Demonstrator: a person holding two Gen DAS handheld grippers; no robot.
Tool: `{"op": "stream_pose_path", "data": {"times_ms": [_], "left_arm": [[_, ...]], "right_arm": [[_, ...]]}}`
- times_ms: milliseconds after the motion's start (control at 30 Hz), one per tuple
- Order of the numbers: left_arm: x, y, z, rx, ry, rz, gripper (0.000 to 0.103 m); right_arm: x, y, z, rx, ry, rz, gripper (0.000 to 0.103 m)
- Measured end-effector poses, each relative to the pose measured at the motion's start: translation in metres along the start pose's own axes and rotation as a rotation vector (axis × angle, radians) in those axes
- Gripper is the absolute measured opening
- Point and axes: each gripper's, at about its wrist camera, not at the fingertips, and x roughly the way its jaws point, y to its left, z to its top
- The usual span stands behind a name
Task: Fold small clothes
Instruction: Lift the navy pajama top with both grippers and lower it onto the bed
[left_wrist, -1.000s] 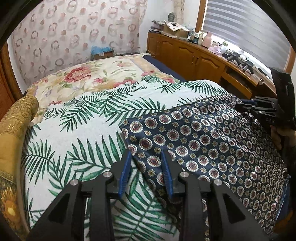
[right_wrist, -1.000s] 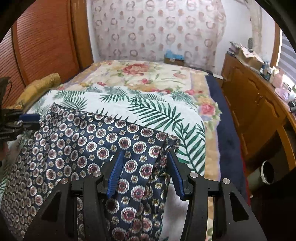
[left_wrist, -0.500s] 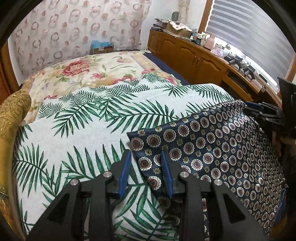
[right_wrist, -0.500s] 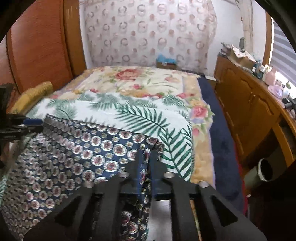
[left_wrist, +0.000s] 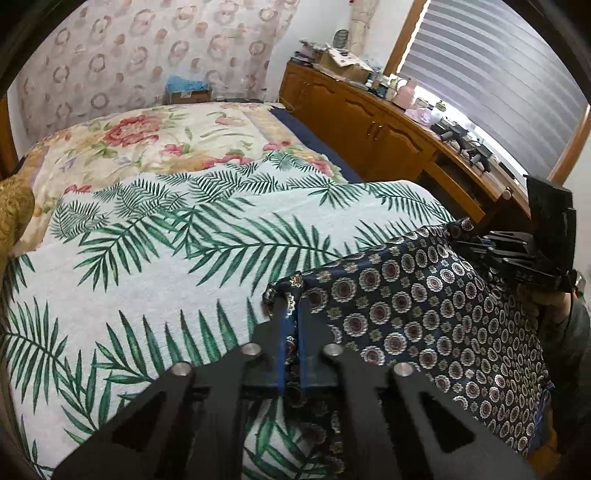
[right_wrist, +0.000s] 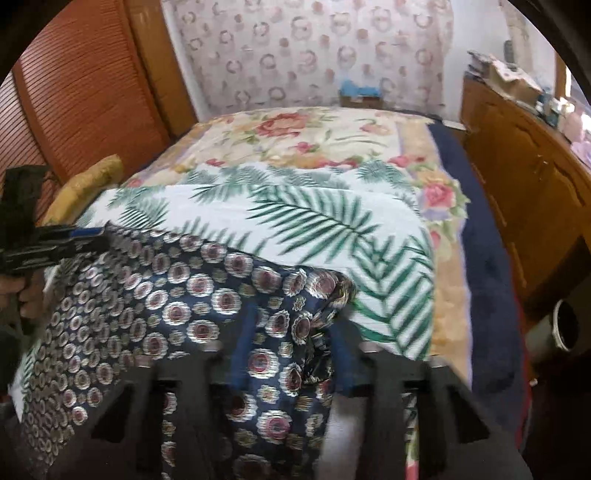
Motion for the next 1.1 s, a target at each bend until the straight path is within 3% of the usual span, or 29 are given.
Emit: {"op": "stream_pose_path", "data": {"times_ms": [100,200,467,667,933,1100], "left_arm": [[-0.030,-0.011,0.002,0.019,-0.088,-0.003,0.000],[-0.073,-0.025,0.006,0.044,-0.192,-0.009,0.000],[-0.234,-0.059,0.005,0.130,-0.505,0.006,0.000],[-0.330,-0.063,-0.027,0.143,-0.654,0.056,0.000],[-0.403,-0.051,-0.051,0.166,-0.759,0.106,0.000],[-0.390,-0.021,-0.038,0.140,-0.730,0.139,0.000]], "right_arm": [[-0.005,0.013,0.001,-0.049,-0.012,0.011,0.005],[-0.033,0.029,0.003,-0.074,-0.101,-0.017,0.004],[-0.161,0.090,0.017,-0.145,-0.413,-0.066,0.004],[-0.242,0.148,0.018,-0.221,-0.575,-0.035,0.004],[-0.310,0.217,0.010,-0.324,-0.689,0.035,0.003],[-0.325,0.240,0.015,-0.356,-0.709,0.086,0.003]]}}
